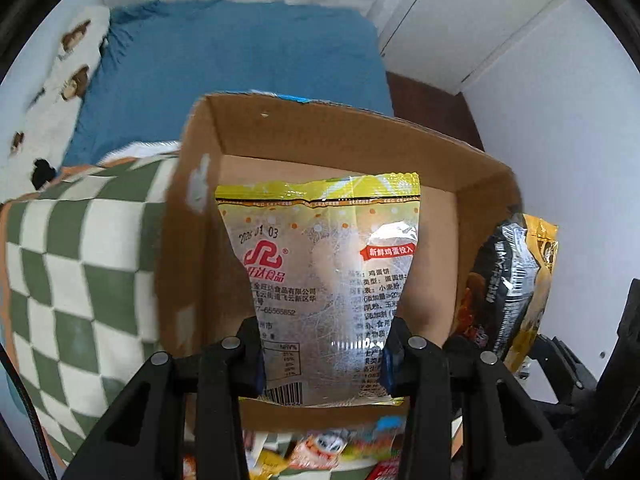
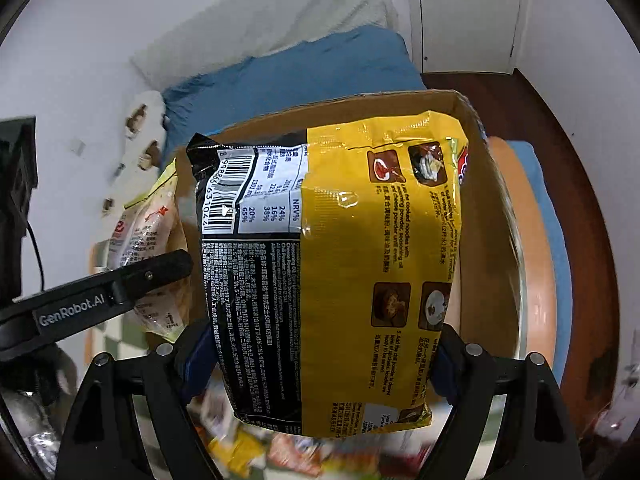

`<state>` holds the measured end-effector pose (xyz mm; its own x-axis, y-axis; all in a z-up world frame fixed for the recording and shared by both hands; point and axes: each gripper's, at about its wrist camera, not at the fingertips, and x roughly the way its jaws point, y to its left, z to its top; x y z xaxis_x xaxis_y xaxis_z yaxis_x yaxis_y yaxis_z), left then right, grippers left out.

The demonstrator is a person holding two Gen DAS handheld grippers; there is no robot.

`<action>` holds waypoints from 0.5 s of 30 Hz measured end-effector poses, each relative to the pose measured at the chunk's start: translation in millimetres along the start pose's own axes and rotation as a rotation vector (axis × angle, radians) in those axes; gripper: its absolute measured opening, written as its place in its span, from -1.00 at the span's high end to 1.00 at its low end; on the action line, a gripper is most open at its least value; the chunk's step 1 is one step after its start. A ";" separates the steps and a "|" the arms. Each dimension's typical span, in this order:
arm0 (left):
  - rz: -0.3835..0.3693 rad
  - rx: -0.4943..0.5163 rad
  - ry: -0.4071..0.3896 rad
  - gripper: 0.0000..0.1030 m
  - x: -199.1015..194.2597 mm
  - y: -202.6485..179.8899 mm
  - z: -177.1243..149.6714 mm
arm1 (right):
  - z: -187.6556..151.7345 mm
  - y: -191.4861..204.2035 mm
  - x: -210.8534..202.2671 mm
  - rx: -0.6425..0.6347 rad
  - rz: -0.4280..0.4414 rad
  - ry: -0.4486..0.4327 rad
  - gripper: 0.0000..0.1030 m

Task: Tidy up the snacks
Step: 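Carry both bags into the cardboard box and open both tools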

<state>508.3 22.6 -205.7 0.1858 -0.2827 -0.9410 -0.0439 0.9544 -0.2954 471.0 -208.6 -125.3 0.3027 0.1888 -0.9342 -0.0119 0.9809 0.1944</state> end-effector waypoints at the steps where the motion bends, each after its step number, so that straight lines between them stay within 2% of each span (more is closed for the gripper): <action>1: 0.002 -0.008 0.022 0.27 12.5 0.7 9.1 | 11.3 -5.2 11.2 0.000 -0.011 0.017 -0.71; 7: 0.002 -0.011 0.095 0.27 58.1 -3.3 36.0 | 55.4 -23.1 66.6 -0.020 -0.053 0.105 -0.71; 9: 0.012 -0.011 0.120 0.27 71.9 -5.1 41.0 | 60.5 -27.0 89.9 -0.006 -0.051 0.134 -0.71; 15: 0.027 -0.014 0.156 0.26 92.1 -8.1 46.7 | 70.5 -47.2 117.1 -0.002 -0.056 0.176 -0.71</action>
<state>571.6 -6.6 -282.3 0.0297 -0.2692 -0.9626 -0.0608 0.9608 -0.2705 574.2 -236.2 -222.7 0.1316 0.1394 -0.9815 -0.0015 0.9901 0.1405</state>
